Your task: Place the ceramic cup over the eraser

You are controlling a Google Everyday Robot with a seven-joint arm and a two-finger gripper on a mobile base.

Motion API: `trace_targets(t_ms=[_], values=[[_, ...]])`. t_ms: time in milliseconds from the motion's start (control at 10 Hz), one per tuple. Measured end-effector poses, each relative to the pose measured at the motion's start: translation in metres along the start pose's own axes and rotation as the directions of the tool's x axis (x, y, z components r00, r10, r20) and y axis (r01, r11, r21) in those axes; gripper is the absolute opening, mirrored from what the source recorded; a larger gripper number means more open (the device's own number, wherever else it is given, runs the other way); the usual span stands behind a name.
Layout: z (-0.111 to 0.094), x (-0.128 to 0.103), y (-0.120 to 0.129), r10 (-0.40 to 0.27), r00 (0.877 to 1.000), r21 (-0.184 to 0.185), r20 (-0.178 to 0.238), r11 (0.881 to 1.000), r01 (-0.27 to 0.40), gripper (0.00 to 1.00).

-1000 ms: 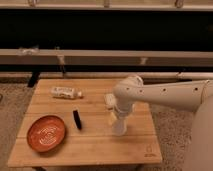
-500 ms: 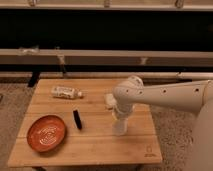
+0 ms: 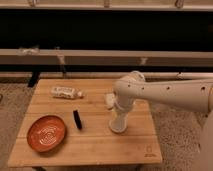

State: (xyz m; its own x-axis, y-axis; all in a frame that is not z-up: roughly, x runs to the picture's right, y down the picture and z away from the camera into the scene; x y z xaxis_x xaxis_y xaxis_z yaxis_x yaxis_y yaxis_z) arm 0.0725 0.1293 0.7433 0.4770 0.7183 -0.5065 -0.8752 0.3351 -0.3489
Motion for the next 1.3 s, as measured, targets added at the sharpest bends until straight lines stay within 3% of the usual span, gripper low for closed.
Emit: trace_targets(t_ms=[300,600,900,1300], values=[[-0.049,-0.034,0.021,-0.108,0.994,-0.008,0.036,0.994,0.108,0.00],[-0.067,-0.078,0.054,-0.238,0.969,-0.014,0.067,0.971,0.239,0.00],[-0.077,-0.104,0.090,-0.387,0.917,-0.019,0.094,0.920,0.390,0.00],[-0.095,-0.108,0.136,-0.545,0.830,-0.007,0.119,0.835,0.550,0.00]])
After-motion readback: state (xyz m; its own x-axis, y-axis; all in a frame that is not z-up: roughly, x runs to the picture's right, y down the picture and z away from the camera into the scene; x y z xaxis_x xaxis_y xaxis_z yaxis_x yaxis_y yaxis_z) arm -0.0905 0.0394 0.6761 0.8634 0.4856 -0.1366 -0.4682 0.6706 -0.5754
